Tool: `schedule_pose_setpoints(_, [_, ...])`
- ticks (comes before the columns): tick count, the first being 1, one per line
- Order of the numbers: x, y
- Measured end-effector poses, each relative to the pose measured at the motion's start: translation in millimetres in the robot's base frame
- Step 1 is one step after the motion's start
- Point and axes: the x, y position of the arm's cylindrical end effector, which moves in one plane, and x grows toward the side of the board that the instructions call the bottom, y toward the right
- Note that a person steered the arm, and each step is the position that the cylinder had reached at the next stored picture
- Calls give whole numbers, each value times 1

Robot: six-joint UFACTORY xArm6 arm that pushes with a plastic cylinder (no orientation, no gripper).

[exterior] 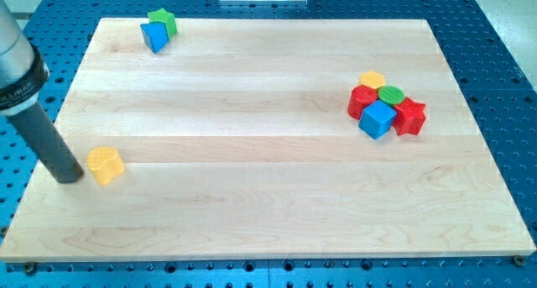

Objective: Place the yellow heart parallel to the red circle

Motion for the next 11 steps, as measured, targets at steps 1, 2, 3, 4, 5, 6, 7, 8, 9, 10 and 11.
schedule_pose_setpoints(1, [8, 0])
schedule_pose_setpoints(2, [10, 14])
schedule_pose_setpoints(3, [14, 37])
schedule_pose_setpoints(4, [15, 52])
schedule_pose_setpoints(5, [15, 80])
schedule_pose_setpoints(6, [15, 103])
schedule_pose_setpoints(7, [1, 117])
schedule_pose_setpoints(8, [-42, 93])
schedule_pose_setpoints(9, [-62, 86])
schedule_pose_setpoints(10, [-55, 91])
schedule_pose_setpoints(11, [-85, 115])
